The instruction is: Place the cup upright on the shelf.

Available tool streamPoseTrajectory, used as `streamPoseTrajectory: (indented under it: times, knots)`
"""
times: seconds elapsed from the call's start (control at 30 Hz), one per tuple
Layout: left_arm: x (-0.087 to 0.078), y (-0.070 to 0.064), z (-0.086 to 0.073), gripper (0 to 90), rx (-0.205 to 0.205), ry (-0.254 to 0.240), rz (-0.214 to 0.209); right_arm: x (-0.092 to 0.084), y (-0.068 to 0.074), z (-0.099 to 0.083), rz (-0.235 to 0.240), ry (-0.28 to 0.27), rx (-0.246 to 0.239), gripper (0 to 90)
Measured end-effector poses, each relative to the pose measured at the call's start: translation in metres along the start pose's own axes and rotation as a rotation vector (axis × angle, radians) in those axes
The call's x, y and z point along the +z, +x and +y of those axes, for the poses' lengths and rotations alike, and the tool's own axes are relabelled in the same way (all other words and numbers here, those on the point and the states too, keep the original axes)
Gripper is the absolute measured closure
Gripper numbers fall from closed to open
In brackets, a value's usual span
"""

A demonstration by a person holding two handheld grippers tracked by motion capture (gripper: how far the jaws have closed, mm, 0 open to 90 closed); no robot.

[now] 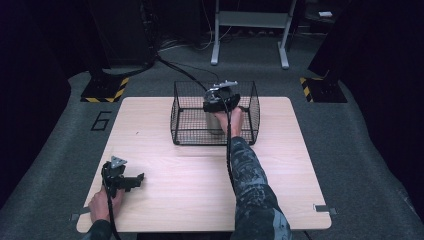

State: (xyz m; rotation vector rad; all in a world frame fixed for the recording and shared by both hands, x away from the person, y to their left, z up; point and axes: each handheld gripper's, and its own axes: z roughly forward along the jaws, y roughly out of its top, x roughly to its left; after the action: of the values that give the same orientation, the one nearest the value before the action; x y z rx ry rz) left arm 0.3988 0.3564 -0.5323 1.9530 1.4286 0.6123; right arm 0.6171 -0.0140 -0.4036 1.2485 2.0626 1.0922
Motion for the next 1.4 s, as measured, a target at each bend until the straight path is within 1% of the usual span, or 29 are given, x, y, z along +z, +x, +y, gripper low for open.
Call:
streamPoseTrajectory:
  times: [0.03,0.07,0.13,0.17,0.23,0.27,0.37,0.4,0.5,0.53,0.6,0.73,0.83,0.9,0.93,1.0,1.07,1.17,1.3,1.33,1.4]
  knots:
    - [0.000,0.000,0.000,0.1,0.000,-0.003,0.000,0.000,0.001,-0.001,-0.001,0.002,0.005,3.8]
    - [0.000,0.000,0.000,0.1,0.000,-0.003,0.000,0.001,0.001,-0.002,-0.005,-0.013,-0.006,3.8]
    - [0.000,0.000,0.000,0.1,0.000,-0.003,0.000,0.000,0.001,-0.003,0.000,-0.010,0.001,3.8]
    - [0.000,0.000,0.000,0.1,0.000,-0.004,0.000,0.000,0.000,-0.004,0.003,-0.013,-0.008,3.7]
    - [0.000,0.000,0.000,0.1,-0.002,-0.003,-0.001,-0.001,-0.001,-0.007,0.005,-0.011,0.011,3.7]
    - [0.000,0.000,0.000,0.1,-0.002,-0.003,-0.001,-0.002,-0.003,-0.008,0.008,-0.015,0.009,3.7]
    - [0.000,0.000,0.000,0.1,-0.002,-0.002,-0.001,-0.005,-0.006,-0.014,0.018,-0.023,0.038,3.6]
    - [0.000,0.000,0.000,0.1,-0.002,-0.003,-0.002,-0.006,-0.008,-0.015,0.020,-0.026,0.040,3.6]
    - [0.000,0.000,0.000,0.1,-0.003,-0.002,-0.002,-0.007,-0.007,-0.015,0.028,-0.014,0.034,3.6]
    - [0.000,0.000,0.000,0.1,-0.004,-0.002,-0.002,-0.007,-0.006,-0.015,0.025,-0.014,0.035,3.6]
    - [0.000,0.000,0.000,0.1,-0.007,0.000,-0.002,-0.007,-0.005,-0.015,0.019,-0.018,0.017,3.6]
    - [0.000,0.000,0.000,0.1,-0.008,-0.002,-0.002,-0.008,-0.005,-0.014,0.021,-0.011,0.011,3.5]
    - [0.000,0.000,0.000,0.1,-0.007,0.000,-0.003,-0.009,-0.004,-0.014,0.020,0.000,0.023,3.4]
    - [0.000,0.000,0.000,0.1,-0.007,-0.002,-0.002,-0.010,-0.003,-0.013,0.015,0.003,0.015,3.3]
    - [0.000,0.000,0.000,0.0,-0.007,-0.002,-0.002,-0.011,-0.002,-0.012,0.015,0.009,0.026,2.9]
    - [0.000,0.000,0.000,0.1,-0.006,-0.003,-0.003,-0.013,-0.003,-0.012,0.020,0.009,0.027,0.0]
    - [0.000,0.000,0.000,0.1,-0.004,0.002,-0.002,-0.015,-0.005,-0.011,0.037,0.024,0.029,0.0]
    - [0.000,0.000,0.000,0.1,-0.003,-0.003,-0.001,-0.021,-0.007,-0.009,0.048,0.043,0.028,0.0]
    - [0.000,0.000,0.000,0.1,-0.001,0.001,-0.002,-0.031,-0.009,-0.008,0.075,0.057,0.032,0.0]
    - [0.000,0.000,0.000,0.1,-0.002,-0.003,-0.002,-0.034,-0.008,-0.008,0.081,0.063,0.045,0.0]
    - [0.000,0.000,0.000,0.1,-0.002,-0.003,-0.001,-0.040,-0.010,-0.008,0.088,0.069,0.025,0.0]
